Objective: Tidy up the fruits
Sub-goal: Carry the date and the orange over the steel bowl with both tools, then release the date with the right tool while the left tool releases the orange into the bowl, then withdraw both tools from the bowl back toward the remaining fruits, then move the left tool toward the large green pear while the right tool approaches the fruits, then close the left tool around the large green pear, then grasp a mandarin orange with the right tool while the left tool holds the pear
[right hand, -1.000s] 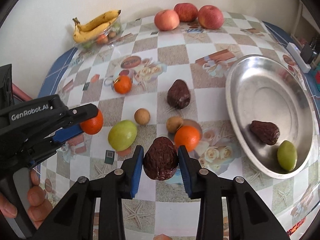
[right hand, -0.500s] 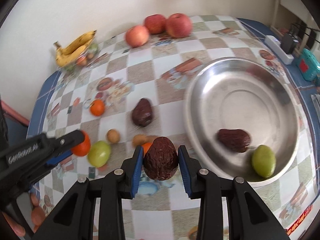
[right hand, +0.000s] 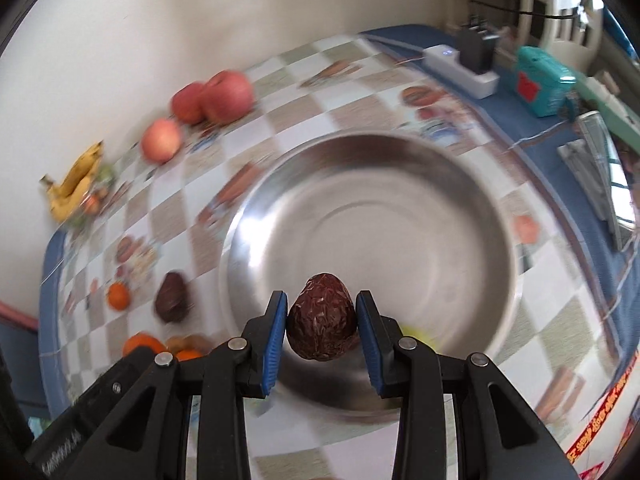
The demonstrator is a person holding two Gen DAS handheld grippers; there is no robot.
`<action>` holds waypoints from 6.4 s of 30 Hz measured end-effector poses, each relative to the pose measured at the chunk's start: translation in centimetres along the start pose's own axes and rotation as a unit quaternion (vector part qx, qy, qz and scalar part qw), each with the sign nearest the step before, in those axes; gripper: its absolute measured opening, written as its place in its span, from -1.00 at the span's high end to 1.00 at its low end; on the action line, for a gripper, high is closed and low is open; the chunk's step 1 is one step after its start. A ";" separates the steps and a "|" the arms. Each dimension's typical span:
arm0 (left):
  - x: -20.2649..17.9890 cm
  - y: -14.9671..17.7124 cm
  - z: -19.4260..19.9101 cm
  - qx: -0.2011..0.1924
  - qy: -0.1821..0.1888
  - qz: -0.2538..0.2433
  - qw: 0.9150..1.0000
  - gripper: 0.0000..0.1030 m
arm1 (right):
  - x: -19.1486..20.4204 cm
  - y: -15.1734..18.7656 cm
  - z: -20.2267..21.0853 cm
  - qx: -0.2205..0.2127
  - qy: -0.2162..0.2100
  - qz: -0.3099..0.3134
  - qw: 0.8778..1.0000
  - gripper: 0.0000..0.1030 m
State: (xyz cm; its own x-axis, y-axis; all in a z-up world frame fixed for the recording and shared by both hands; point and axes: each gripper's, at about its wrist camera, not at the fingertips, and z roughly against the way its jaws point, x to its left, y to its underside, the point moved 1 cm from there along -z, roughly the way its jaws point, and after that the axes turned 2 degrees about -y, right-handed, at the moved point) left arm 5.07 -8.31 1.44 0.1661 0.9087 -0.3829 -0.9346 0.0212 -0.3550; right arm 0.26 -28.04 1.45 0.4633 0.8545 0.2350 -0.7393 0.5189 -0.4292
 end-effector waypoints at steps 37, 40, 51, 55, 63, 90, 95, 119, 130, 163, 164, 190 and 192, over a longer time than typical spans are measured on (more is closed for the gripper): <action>-4.2 -2.8 -5.1 -0.003 0.009 -0.034 0.999 -0.21 | -2.3 -3.5 -1.3 -0.063 0.052 0.009 0.997 0.04; -3.9 -2.8 -5.0 -0.002 -0.001 -0.034 0.999 -0.35 | -2.4 -3.4 -1.3 -0.059 0.035 0.010 0.998 0.02; -2.9 -2.8 -3.9 -0.022 -0.051 -0.037 0.998 -0.85 | -2.8 -2.9 -1.4 -0.046 0.025 0.011 0.999 -0.29; -2.3 -2.7 -3.5 -0.027 -0.068 -0.035 0.997 -1.00 | -2.9 -2.7 -1.3 -0.044 0.026 0.011 0.999 -0.30; -1.3 -2.7 -2.8 -0.041 -0.103 -0.031 0.993 -1.00 | -3.3 -2.4 -1.1 -0.042 0.029 0.003 0.999 -0.77; 4.2 -0.3 -1.2 0.026 -0.169 0.022 0.985 -1.00 | -1.1 0.2 -1.8 0.005 0.030 0.044 0.999 -0.78; 6.6 0.0 -0.6 0.032 -0.160 0.067 0.984 -1.00 | -0.4 0.6 -2.0 0.014 0.018 0.039 0.999 -0.78; 16.4 -1.0 3.5 0.000 -0.174 0.195 0.965 -1.00 | 10.4 3.8 -3.3 0.055 -0.045 0.140 0.988 -0.78; 14.5 -0.7 0.4 0.052 -0.137 0.165 0.975 -1.00 | 12.9 5.9 -5.0 0.088 -0.039 0.193 0.976 -0.78; 10.1 -0.8 -3.3 0.082 -0.116 0.104 0.984 0.02 | 13.7 6.9 -8.8 0.125 -0.001 0.222 0.967 -0.78; 11.2 -0.8 -3.2 0.080 -0.121 0.106 0.984 0.02 | 13.8 6.9 -8.9 0.123 0.002 0.224 0.967 -0.78; 13.9 -0.2 -2.5 0.071 -0.120 0.163 0.977 0.02 | 14.1 10.5 -9.0 0.051 -0.006 0.244 0.968 -1.00; 13.9 -0.4 -2.7 0.071 -0.120 0.163 0.977 0.02 | 14.1 10.2 -9.1 0.060 -0.003 0.246 0.967 -1.00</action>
State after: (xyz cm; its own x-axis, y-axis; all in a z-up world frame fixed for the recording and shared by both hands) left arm 8.60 3.19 -6.00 -0.2098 0.9481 -0.2391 -0.9627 -0.2430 -0.1188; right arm 3.72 -10.93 -7.58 0.0391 0.9987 0.0334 -0.9215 0.0490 -0.3852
